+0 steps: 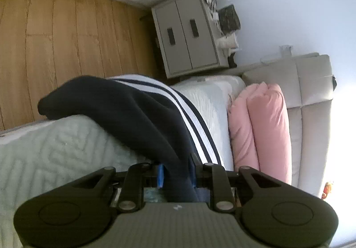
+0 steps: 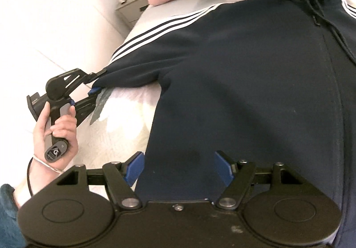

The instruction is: Fold large clothes

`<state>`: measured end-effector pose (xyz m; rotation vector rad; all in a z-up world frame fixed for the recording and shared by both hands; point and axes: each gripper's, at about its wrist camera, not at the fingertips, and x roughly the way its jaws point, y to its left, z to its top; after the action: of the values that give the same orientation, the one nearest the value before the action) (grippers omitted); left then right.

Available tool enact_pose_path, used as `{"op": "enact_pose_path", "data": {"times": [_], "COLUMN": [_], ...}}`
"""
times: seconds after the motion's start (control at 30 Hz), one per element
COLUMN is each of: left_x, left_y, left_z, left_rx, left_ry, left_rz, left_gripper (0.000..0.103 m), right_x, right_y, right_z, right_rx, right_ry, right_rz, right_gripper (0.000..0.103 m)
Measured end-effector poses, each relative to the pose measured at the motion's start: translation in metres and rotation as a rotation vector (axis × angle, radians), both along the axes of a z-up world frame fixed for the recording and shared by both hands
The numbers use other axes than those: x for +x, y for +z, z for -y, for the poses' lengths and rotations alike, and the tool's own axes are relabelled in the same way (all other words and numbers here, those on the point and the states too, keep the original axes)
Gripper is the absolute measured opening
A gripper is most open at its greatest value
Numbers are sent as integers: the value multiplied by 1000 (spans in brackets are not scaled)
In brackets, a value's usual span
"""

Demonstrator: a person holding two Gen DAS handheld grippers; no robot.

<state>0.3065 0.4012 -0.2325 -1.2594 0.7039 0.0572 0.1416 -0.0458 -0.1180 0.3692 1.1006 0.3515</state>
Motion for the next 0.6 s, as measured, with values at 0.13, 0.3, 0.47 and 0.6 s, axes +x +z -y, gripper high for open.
{"op": "enact_pose_path", "data": {"times": [0.13,0.3,0.47,0.6], "left_x": [-5,-16,-27,-17], "left_y": [31,143,243,199], "left_z": [16,84,261,372], "left_rx": [171,442,810,775], "left_ry": [35,-39,-435,-717], "left_rz": [52,306,566,346], "left_gripper": [14,11,18,39], "right_x": [2,-12,-12,-19], "right_y": [-10,6,9,1], "right_z": [20,78,142,210], "right_rx": [17,88,24,73], "right_ry": [-30,-90,-151,-218], "right_rz": [23,143,81,8], "right_gripper": [83,83,83,83]}}
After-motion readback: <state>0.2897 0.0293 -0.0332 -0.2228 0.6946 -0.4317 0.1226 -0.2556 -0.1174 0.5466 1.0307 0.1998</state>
